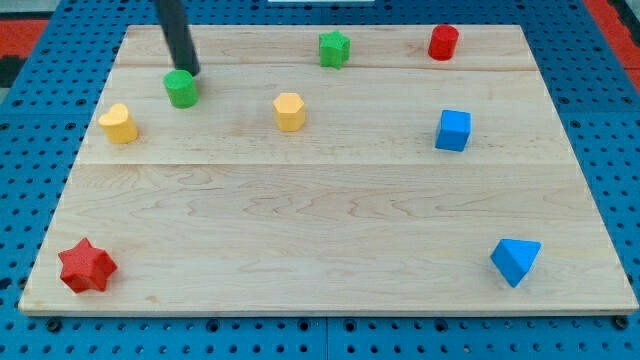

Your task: Push the green circle towards the yellow hexagon

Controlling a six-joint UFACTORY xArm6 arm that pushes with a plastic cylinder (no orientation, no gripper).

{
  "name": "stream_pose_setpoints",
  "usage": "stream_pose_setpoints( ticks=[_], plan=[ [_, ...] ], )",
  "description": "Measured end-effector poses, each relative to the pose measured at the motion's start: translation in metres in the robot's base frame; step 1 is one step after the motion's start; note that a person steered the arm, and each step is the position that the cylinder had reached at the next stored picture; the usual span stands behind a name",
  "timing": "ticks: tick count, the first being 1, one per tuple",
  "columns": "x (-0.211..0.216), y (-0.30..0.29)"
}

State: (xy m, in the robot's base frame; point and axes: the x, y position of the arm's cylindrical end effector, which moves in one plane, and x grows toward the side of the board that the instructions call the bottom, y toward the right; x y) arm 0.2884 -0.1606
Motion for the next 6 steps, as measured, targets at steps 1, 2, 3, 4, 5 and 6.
stream_pose_setpoints(
  ticks=[1,2,3,4,5,6],
  plan=[
    [-0.023,-0.066],
    [-0.006,-0.08],
    [0.023,-0.039],
    [0.024,0.014],
    [0.005,-0.049],
    [-0.002,-0.094]
  ],
)
